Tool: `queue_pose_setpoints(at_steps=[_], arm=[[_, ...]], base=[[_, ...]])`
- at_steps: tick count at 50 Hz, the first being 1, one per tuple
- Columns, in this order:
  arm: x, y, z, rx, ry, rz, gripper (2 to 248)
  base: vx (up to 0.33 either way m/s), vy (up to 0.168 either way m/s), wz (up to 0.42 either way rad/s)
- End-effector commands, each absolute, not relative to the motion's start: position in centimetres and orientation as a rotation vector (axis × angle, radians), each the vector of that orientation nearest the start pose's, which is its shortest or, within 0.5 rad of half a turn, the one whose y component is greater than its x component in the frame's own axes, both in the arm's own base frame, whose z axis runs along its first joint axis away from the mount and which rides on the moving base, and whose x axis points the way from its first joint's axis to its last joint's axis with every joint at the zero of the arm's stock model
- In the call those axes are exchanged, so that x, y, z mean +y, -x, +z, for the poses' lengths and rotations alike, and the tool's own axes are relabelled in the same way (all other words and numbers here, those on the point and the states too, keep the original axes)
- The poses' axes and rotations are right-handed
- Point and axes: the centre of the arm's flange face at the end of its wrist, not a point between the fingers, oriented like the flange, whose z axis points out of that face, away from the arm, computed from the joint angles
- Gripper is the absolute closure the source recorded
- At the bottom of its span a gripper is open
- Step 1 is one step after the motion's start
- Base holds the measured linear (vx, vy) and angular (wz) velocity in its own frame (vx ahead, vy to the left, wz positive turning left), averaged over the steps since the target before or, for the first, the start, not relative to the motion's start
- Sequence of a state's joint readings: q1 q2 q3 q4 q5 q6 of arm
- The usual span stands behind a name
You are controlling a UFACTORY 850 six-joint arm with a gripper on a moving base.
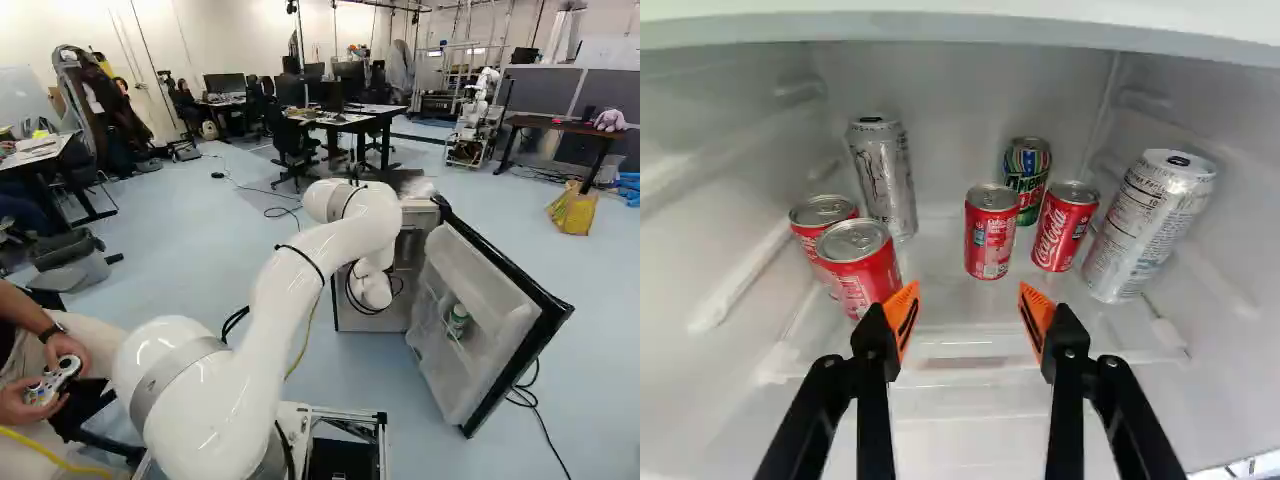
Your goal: Grab a drink from the fridge
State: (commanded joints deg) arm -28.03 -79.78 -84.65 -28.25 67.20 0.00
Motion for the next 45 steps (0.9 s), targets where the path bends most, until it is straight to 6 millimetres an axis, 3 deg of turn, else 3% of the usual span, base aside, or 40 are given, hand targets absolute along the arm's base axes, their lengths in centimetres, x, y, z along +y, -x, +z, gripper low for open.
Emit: queue_pose_setpoints(at_steps=[45], arm=[[-26.9,-63.4,-2.2,-0.114,2.512,-1.96,97]], base=[[0.0,0.0,0.0]])
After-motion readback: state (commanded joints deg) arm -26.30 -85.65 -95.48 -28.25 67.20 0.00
